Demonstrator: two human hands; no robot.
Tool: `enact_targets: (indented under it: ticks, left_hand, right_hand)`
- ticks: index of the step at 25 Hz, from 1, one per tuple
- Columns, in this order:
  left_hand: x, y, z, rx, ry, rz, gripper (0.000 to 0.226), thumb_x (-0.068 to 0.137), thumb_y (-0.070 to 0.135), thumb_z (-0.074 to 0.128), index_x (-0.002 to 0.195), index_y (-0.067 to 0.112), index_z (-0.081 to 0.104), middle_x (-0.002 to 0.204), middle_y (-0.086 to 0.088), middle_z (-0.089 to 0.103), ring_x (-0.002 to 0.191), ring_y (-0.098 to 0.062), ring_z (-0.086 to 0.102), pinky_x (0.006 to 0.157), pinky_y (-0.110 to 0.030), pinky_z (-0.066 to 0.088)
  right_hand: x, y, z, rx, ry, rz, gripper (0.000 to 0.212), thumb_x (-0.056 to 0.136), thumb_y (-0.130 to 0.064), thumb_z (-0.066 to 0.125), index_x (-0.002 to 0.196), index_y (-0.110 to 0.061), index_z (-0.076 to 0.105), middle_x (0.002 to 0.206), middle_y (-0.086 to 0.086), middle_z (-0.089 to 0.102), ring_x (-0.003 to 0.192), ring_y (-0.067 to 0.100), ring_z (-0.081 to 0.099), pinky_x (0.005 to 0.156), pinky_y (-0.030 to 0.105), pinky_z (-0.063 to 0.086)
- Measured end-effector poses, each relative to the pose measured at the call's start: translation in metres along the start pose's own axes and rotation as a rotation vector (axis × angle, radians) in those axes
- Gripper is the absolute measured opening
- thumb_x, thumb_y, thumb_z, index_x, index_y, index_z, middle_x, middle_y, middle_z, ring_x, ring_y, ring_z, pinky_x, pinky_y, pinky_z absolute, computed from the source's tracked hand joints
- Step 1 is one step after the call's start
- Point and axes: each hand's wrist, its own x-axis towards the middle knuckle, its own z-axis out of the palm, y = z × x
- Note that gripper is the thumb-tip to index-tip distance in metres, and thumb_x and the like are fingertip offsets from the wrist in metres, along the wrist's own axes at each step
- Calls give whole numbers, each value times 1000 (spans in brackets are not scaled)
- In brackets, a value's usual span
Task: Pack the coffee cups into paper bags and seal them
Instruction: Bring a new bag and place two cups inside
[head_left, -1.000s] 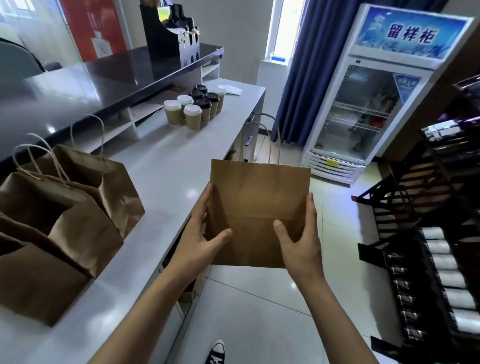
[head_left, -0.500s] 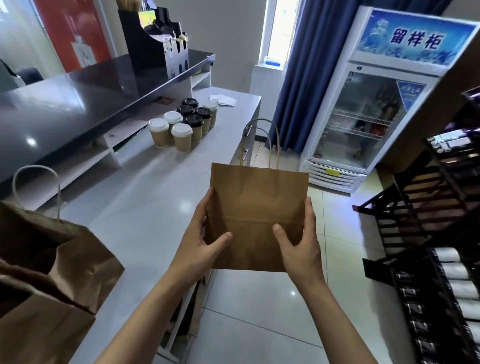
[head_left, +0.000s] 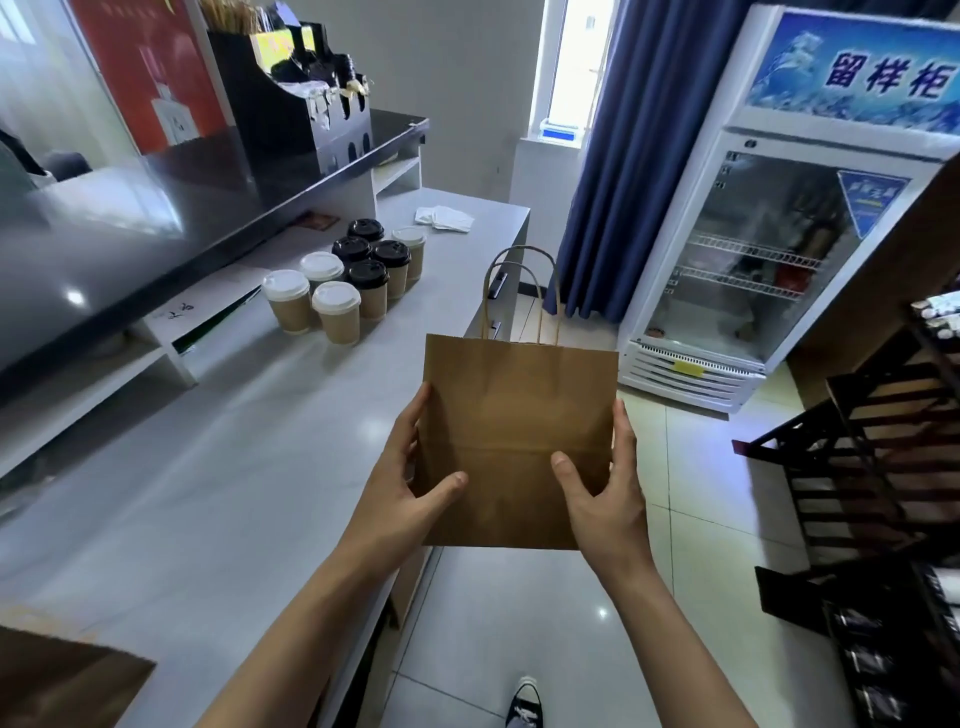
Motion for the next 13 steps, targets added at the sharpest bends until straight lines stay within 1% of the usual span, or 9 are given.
enact_targets:
  ticks: [2, 3, 4, 6, 7, 8, 10, 13]
  left_hand:
    - [28, 2, 17, 3, 11, -26, 89, 84, 36, 75, 153, 56, 23, 155, 21, 39, 136, 7, 42, 100, -11, 47]
    - [41, 3, 25, 1, 14, -39, 89, 84, 36, 75, 153, 57, 23, 155, 21, 39, 136, 8, 42, 99, -8, 46]
    - [56, 4, 34, 0, 21, -42, 89, 87, 32, 77, 153, 57, 23, 156, 20, 38, 135, 8, 42, 97, -6, 46]
    - [86, 4, 52, 2, 32, -49, 88, 92, 20, 75, 154, 55, 22, 156, 19, 39, 134, 8, 44, 94, -4, 45]
    - [100, 4, 62, 9, 44, -55, 88, 92, 18, 74, 154, 55, 22, 156, 20, 39, 135, 6, 44, 95, -5, 45]
    - [111, 5, 70, 21, 57, -60, 89, 93, 16, 73, 154, 54, 22, 155, 21, 39, 135, 5, 45, 96, -5, 45]
    - [135, 6, 88, 36, 90, -59, 89, 93, 11, 72, 156, 50, 23, 154, 24, 38, 133, 9, 45, 97, -5, 44]
    - [162, 8, 104, 32, 116, -71, 89, 92, 6, 71, 157, 45, 23, 154, 23, 38, 129, 10, 47, 95, -5, 45]
  right_hand:
    - [38, 10, -6, -3, -21, 7, 85, 97, -37, 66, 158, -51, 9, 164, -18, 24, 143, 2, 28, 106, 14, 27]
    - [54, 15, -9, -2, -27, 11, 85, 97, -37, 65, 158, -50, 8, 164, -19, 24, 142, 1, 27, 104, 10, 25]
    - [72, 19, -13, 2, -35, 6, 85, 97, -38, 65, 158, -50, 8, 164, -19, 23, 142, 1, 27, 106, 11, 25]
    - [108, 28, -22, 5, -45, -1, 85, 96, -40, 65, 158, -52, 8, 165, -19, 22, 146, 4, 25, 113, 22, 26]
    - [126, 33, -26, 4, -52, -4, 85, 96, -41, 65, 158, -52, 8, 165, -18, 21, 147, 4, 24, 115, 25, 26]
    - [141, 35, -31, 0, -65, -9, 85, 96, -41, 65, 158, -52, 8, 166, -18, 21, 147, 3, 23, 115, 25, 24]
    - [171, 39, -40, -10, -95, -16, 85, 97, -40, 65, 158, -50, 7, 164, -19, 20, 142, -1, 21, 112, 22, 22]
    - [206, 42, -46, 1, -129, -23, 84, 97, -40, 64, 158, -49, 7, 155, -24, 23, 138, -3, 22, 109, 19, 21]
